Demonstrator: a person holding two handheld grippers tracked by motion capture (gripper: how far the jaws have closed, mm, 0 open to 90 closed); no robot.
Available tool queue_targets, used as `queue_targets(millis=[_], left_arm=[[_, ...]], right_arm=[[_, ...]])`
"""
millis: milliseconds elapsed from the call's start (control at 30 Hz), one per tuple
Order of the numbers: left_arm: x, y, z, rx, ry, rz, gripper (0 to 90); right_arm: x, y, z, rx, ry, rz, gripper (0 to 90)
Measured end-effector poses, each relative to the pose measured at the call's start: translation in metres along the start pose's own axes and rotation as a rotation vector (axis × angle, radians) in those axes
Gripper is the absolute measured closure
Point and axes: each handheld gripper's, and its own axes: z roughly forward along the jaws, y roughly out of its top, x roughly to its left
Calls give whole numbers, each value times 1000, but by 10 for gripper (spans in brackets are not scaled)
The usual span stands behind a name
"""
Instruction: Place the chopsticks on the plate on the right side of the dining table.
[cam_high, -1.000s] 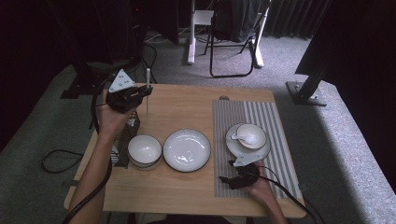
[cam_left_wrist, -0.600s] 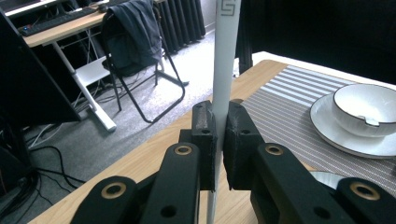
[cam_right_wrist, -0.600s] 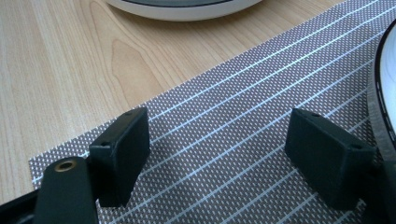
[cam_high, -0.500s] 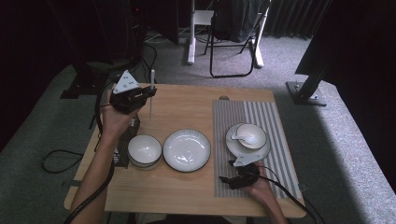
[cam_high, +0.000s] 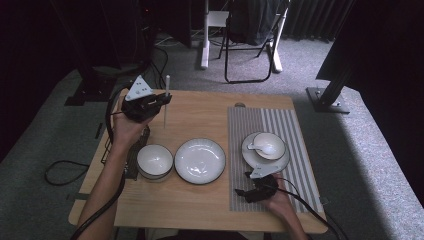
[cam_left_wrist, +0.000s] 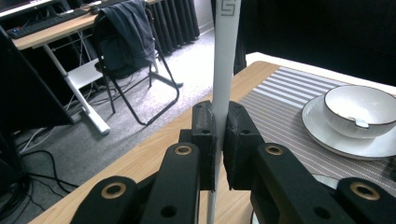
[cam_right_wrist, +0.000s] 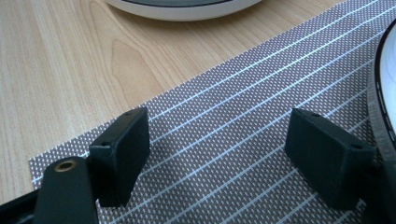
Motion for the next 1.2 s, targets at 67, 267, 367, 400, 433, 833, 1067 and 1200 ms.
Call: queue_targets(millis=[67, 267, 367, 400, 433, 833, 1067, 1200], left_arm=[[-1, 0, 1, -3, -4, 0, 847], [-4, 2, 3, -10, -13, 0, 847], [-5, 3, 4, -9, -16, 3, 847], [-6, 3, 4, -11, -16, 4, 847], [-6, 4, 4, -11, -18, 3, 847], [-12, 9, 9, -18, -33, 11, 847], [-14, 11, 11, -25, -39, 13, 847], [-15, 11, 12, -26, -42, 13, 847]], right_arm=[[0, 0, 0, 0, 0, 0, 214], [0, 0, 0, 1, -1, -2, 214], [0, 0, 0, 1, -1, -1, 214], [0, 0, 0, 1, -1, -1, 214], [0, 0, 0, 1, -2, -2, 214], [3, 0, 1, 9, -21, -27, 213], [2, 0, 1, 6, -29, -10, 208], [2, 1, 1, 5, -47, -4, 183]])
